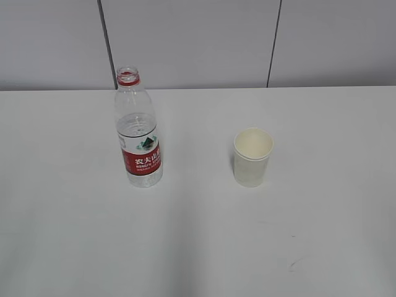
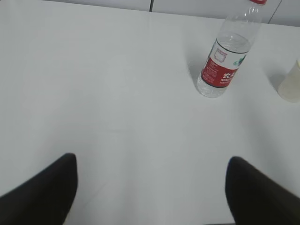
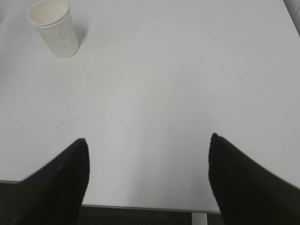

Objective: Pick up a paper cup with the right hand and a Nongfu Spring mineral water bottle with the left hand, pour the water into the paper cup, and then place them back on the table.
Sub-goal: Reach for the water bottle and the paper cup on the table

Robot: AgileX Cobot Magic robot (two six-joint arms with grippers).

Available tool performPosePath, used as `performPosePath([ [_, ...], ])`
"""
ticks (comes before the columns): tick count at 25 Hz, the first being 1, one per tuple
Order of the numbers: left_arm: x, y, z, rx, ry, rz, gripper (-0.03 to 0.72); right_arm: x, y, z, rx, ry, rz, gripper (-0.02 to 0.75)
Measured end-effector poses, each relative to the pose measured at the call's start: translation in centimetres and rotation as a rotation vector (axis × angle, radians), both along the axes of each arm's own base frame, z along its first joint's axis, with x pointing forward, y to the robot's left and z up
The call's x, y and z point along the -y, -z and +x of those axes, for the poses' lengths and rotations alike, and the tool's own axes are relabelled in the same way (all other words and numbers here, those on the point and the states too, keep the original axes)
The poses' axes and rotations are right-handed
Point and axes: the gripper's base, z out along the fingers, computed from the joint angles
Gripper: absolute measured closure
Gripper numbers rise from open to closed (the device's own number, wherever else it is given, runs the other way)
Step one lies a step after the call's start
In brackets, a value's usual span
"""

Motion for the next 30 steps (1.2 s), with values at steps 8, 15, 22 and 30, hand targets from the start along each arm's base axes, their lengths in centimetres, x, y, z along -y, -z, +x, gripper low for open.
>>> performPosePath([
  [8,0.0,0.0,0.0,0.0,0.0,0.0,0.102,0.0,0.0,0.0,0.0,0.0,0.0,0.15],
  [15,0.0,0.0,0.0,0.0,0.0,0.0,0.102,0.0,0.0,0.0,0.0,0.0,0.0,0.15],
  [22,0.0,0.0,0.0,0.0,0.0,0.001,0.102,0.0,-0.1,0.0,0.004,0.0,0.0,0.15],
  [30,-0.1,0.0,0.0,0.0,-0.004,0.005,0.104,0.0,-1.5,0.3,0.141,-0.009,-0.011,0.15],
])
